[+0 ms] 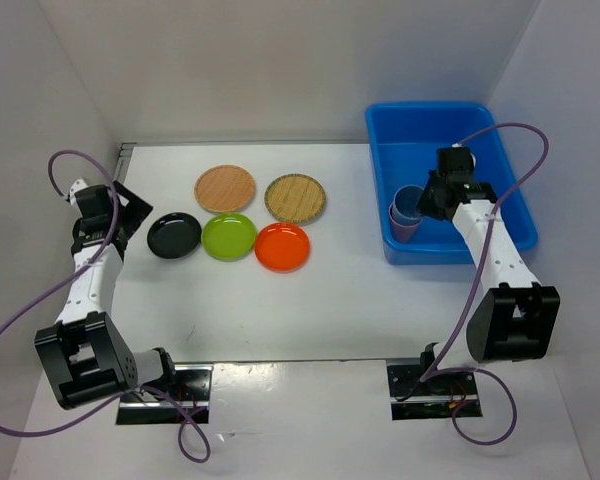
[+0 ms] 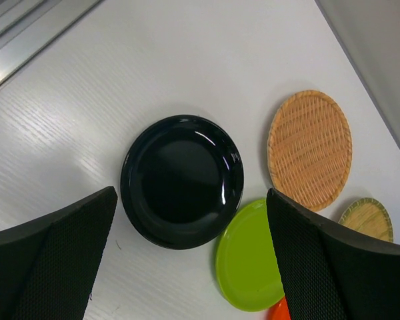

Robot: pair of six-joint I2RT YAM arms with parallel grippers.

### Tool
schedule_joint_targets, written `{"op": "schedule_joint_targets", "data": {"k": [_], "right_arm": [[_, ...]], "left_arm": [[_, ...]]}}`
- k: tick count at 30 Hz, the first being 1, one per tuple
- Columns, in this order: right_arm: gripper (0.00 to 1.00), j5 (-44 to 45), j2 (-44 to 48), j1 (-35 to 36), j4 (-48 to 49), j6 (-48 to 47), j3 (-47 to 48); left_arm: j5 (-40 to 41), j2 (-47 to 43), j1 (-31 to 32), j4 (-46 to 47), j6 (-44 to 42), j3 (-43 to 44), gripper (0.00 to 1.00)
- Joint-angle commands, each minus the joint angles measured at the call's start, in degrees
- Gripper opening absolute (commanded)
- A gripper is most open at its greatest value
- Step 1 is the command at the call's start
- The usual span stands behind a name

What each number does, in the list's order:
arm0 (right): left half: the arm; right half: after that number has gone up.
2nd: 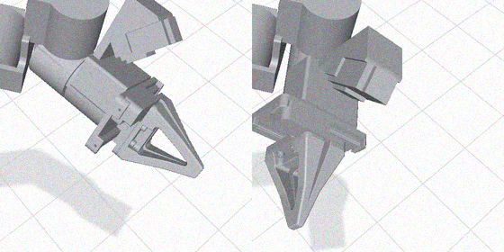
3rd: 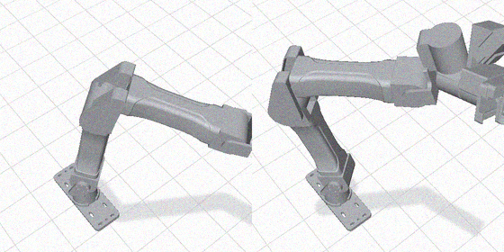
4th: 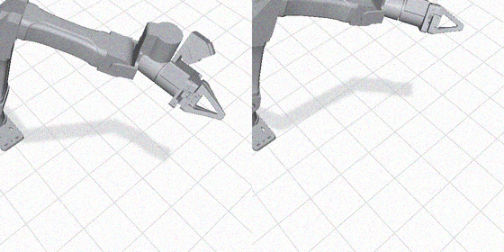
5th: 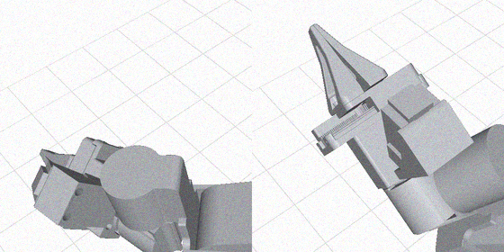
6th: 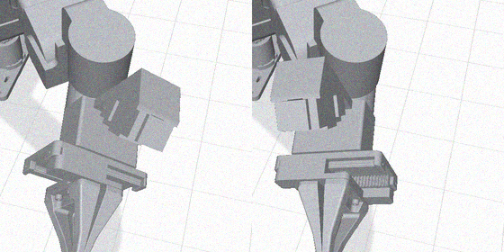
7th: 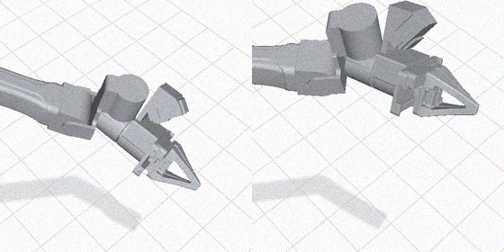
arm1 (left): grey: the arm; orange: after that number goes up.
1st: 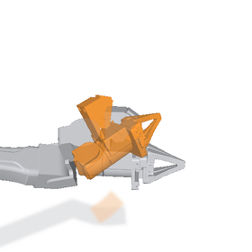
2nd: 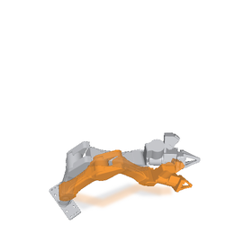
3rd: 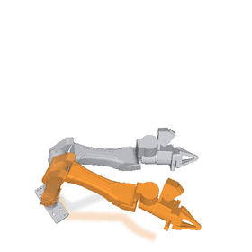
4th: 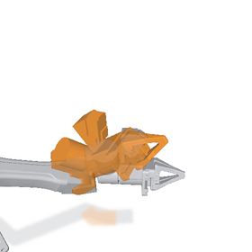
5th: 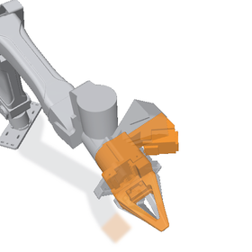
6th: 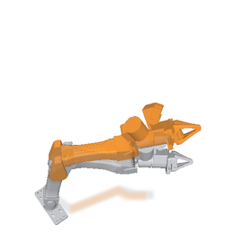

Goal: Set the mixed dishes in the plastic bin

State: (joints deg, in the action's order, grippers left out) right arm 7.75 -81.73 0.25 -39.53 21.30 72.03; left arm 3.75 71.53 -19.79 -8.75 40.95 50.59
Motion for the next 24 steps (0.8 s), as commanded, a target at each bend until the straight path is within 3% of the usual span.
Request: {"op": "schedule_joint_targets", "data": {"k": [1,4,9,15,20,24], "right_arm": [[0.31,1.4,-0.1,0.5,-0.5,0.1,2.9],[0.38,2.0,0.4,0.5,-0.5,0.1,2.9],[0.68,2.0,0.4,0.5,-1.2,0.1,2.9],[0.94,0.2,7.2,0.5,-2.7,2.1,7.7],[0.95,-11.0,12.7,1.8,0.4,1.3,9.4],[0.99,-12.8,12.7,6.7,3.8,1.3,7.8]], "left_arm": [[-5.2,1.2,-0.3,3.2,-1.7,2.5,0.99],[-11.5,3.7,-0.3,5.8,-3.4,3.9,0.99],[-22.6,11.5,-0.3,9.0,-6.6,8.3,0.99],[-34.9,26.6,-0.3,6.6,-11.4,22.8,0.99],[-36.6,35.5,0.3,7.2,-12.6,28.2,0.99],[-41.0,39.2,1.7,12.8,-11.2,28.8,0.99]]}}
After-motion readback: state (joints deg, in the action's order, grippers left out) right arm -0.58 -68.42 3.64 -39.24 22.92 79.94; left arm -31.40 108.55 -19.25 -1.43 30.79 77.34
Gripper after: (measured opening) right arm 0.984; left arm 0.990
